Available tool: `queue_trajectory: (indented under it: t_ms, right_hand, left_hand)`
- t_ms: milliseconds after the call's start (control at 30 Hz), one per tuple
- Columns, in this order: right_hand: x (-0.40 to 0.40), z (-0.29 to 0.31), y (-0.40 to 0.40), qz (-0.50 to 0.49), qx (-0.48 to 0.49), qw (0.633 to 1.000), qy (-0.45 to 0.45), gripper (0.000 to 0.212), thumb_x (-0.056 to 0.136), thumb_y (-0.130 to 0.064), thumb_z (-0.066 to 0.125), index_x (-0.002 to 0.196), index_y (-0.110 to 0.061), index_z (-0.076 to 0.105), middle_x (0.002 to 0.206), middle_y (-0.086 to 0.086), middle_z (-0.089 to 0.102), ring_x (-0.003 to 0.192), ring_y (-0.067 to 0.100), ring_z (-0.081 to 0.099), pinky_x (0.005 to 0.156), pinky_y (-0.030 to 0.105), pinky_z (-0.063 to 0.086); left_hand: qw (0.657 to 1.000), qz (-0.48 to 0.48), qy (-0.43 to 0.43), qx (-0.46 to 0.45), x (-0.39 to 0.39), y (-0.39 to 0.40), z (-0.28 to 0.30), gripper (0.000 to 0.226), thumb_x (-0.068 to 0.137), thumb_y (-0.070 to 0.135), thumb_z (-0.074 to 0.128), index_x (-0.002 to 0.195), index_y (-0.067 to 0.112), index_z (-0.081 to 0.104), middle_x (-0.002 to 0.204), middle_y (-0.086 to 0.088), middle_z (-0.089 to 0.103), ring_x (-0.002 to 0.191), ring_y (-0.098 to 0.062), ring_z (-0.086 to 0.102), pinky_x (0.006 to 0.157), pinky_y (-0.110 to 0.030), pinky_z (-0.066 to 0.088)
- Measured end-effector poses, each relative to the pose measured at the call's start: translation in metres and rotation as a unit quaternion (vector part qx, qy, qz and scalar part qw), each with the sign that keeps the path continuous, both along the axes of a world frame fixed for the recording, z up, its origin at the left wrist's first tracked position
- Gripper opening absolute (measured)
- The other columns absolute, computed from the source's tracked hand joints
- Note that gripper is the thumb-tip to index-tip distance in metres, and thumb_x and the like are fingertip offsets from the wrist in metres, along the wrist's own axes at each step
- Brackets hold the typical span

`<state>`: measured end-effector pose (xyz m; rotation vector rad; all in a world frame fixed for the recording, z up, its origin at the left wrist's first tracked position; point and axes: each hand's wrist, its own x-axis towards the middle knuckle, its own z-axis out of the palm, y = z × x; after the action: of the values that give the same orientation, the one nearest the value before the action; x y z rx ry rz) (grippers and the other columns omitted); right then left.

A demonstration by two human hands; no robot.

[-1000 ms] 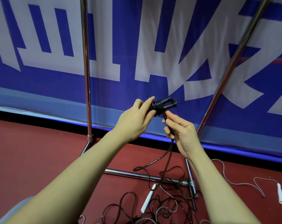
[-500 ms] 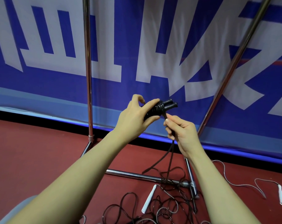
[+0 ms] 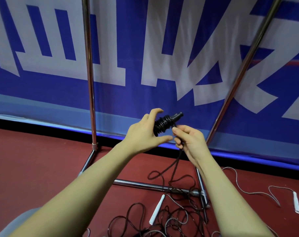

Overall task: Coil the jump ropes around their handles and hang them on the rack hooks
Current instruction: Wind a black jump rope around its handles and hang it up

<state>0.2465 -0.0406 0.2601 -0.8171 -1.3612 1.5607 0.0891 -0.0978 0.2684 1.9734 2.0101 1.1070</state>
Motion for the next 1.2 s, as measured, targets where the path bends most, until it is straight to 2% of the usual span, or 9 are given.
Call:
queue_trajectory:
  t_ms: [133,233,333,400,633,767,867,1033,1200]
  right_hand:
    - [-0.001,0.0,-0.002,0.021,0.031,0.999,0.014,0.024,0.093,-0.002,0.055,0.115,-0.005,0.064,0.065,-0.005,0.045,0.05,0.007,0.031,0.045,0.016,0.025]
    - [0.001,0.004,-0.004,-0.009,0.033,0.999,0.037,0.017,0.091,-0.001,0.057,0.101,-0.007,0.068,0.063,0.0,0.044,0.048,0.007,0.03,0.043,0.015,0.024]
    - [0.0,0.006,-0.006,-0.037,0.042,0.997,0.043,0.017,0.09,0.0,0.059,0.077,-0.007,0.067,0.061,0.002,0.046,0.045,0.007,0.031,0.041,0.015,0.026]
    - [-0.001,0.008,-0.006,-0.056,0.043,0.996,0.056,0.013,0.089,-0.001,0.061,0.079,-0.006,0.068,0.06,0.003,0.047,0.045,0.008,0.032,0.043,0.016,0.028]
    - [0.005,0.016,-0.009,-0.021,0.03,0.996,0.083,0.021,0.089,0.001,0.057,0.101,-0.013,0.066,0.064,0.0,0.062,0.044,0.012,0.047,0.049,0.021,0.042]
    - [0.006,0.016,-0.01,0.018,0.009,0.997,0.078,0.032,0.092,0.001,0.053,0.12,-0.011,0.058,0.072,0.0,0.065,0.047,0.01,0.045,0.045,0.022,0.039]
    - [0.005,0.018,-0.01,0.012,-0.003,0.997,0.081,0.029,0.091,0.0,0.054,0.116,-0.013,0.061,0.071,-0.001,0.063,0.047,0.008,0.04,0.042,0.018,0.031]
    - [0.003,0.02,-0.013,0.022,-0.002,0.995,0.097,0.026,0.091,-0.003,0.055,0.112,-0.018,0.061,0.07,-0.001,0.057,0.044,0.009,0.036,0.041,0.018,0.026]
    - [0.005,0.022,-0.014,0.045,0.001,0.992,0.115,0.028,0.09,-0.002,0.052,0.115,-0.014,0.061,0.071,0.001,0.057,0.046,0.009,0.035,0.042,0.018,0.029]
  left_hand:
    - [0.998,-0.048,-0.038,0.015,-0.003,-0.001,0.002,0.048,0.081,0.039,0.071,0.119,0.034,0.042,0.094,0.017,0.059,0.086,-0.013,0.057,0.075,-0.034,0.047]
    - [0.99,-0.084,-0.11,0.04,-0.005,0.002,0.002,0.045,0.084,0.033,0.072,0.125,0.032,0.052,0.104,0.017,0.044,0.096,-0.01,0.052,0.088,-0.03,0.045]
    - [0.997,-0.037,0.036,0.058,-0.012,0.007,0.007,0.054,0.09,0.039,0.064,0.14,0.034,0.046,0.109,0.007,0.037,0.099,-0.014,0.041,0.089,-0.03,0.033]
    - [0.99,-0.018,0.114,0.082,-0.013,0.007,0.009,0.057,0.094,0.04,0.057,0.147,0.03,0.038,0.107,0.002,0.045,0.096,-0.021,0.043,0.083,-0.033,0.034]
    - [0.986,-0.111,-0.101,0.073,-0.012,0.007,0.002,0.046,0.093,0.037,0.051,0.138,0.045,0.042,0.101,0.004,0.064,0.092,-0.014,0.065,0.087,-0.042,0.051]
    - [0.968,-0.148,-0.197,0.047,-0.012,0.004,0.005,0.052,0.099,0.021,0.052,0.144,0.042,0.037,0.089,0.004,0.068,0.078,-0.008,0.062,0.078,-0.025,0.047]
    - [0.971,-0.108,-0.196,0.083,-0.006,0.003,0.005,0.051,0.093,0.033,0.054,0.138,0.05,0.037,0.092,0.007,0.067,0.088,-0.014,0.064,0.09,-0.042,0.05]
    - [0.969,-0.034,-0.03,0.245,-0.003,0.009,0.002,0.042,0.092,0.038,0.05,0.134,0.04,0.043,0.107,-0.001,0.062,0.084,-0.024,0.064,0.072,-0.048,0.051]
    - [0.953,0.002,0.139,0.268,-0.004,0.014,-0.001,0.046,0.096,0.033,0.042,0.14,0.026,0.035,0.102,-0.016,0.057,0.075,-0.032,0.057,0.057,-0.044,0.049]
